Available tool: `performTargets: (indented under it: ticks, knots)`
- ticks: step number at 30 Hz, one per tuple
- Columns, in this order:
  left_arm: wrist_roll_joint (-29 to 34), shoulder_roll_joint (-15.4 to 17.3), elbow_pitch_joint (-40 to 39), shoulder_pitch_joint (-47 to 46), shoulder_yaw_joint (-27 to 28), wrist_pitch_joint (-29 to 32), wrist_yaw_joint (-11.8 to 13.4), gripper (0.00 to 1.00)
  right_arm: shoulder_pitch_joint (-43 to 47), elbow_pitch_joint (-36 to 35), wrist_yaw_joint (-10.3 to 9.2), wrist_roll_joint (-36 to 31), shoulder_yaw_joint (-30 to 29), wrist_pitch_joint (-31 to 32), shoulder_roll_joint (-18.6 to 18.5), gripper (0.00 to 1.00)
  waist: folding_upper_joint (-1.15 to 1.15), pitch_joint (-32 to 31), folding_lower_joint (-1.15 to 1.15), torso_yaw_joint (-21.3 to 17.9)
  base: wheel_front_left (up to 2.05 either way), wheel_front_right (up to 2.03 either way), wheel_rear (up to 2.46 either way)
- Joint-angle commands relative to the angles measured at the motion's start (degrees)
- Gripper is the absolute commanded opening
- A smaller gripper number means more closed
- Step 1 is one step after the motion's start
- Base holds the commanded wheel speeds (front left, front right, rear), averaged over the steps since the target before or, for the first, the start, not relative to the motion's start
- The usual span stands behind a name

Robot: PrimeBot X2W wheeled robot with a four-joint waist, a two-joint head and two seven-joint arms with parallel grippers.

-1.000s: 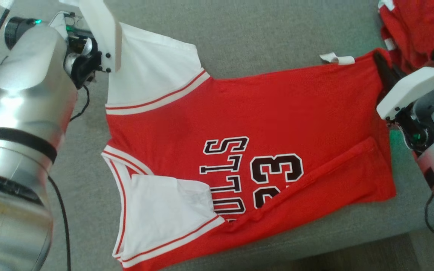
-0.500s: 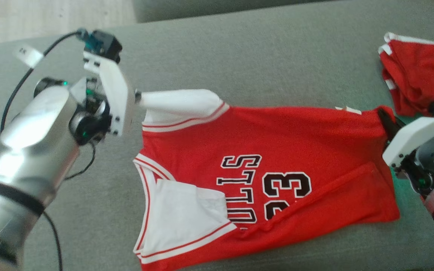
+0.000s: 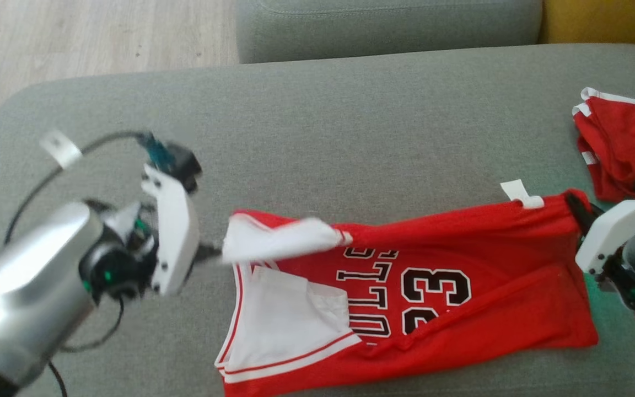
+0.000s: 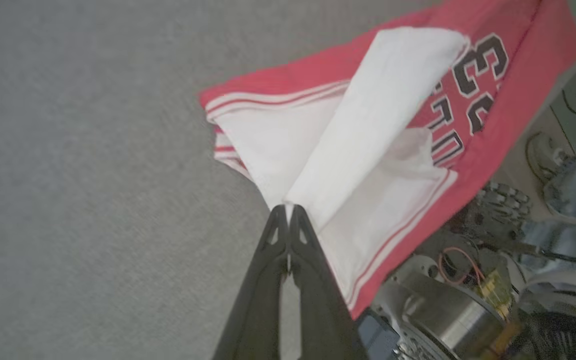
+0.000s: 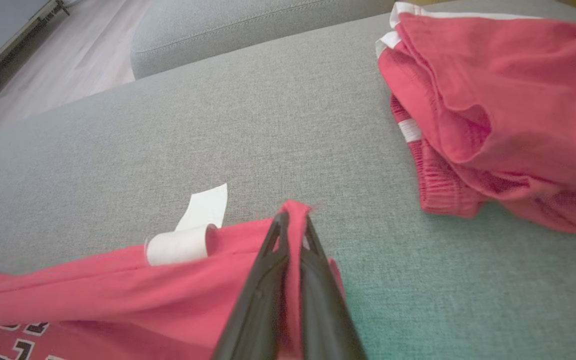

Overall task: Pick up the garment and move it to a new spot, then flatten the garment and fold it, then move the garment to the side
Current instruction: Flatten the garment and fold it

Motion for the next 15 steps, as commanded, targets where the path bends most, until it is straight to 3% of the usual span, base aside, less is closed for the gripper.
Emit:
performTargets:
  ticks: [1,15]
  knots:
    - [-0.7,3.0,-2.5,-2.1,2.5,0.8,0.2,0.00,-0.2,-0.5,0.39,0.3,0.5,-0.2,-2.3,0.00,0.00,-0.1,0.00,0.1,0.00,0.00,0.00]
    - [-5.1,5.8,-10.4,5.1,0.6,4.0,2.1,0.00,0.8,0.9,0.39,1.7,4.5,7.7,-3.7,0.00,0.00,0.1,0.00,-0.8,0.00,0.00,0.00]
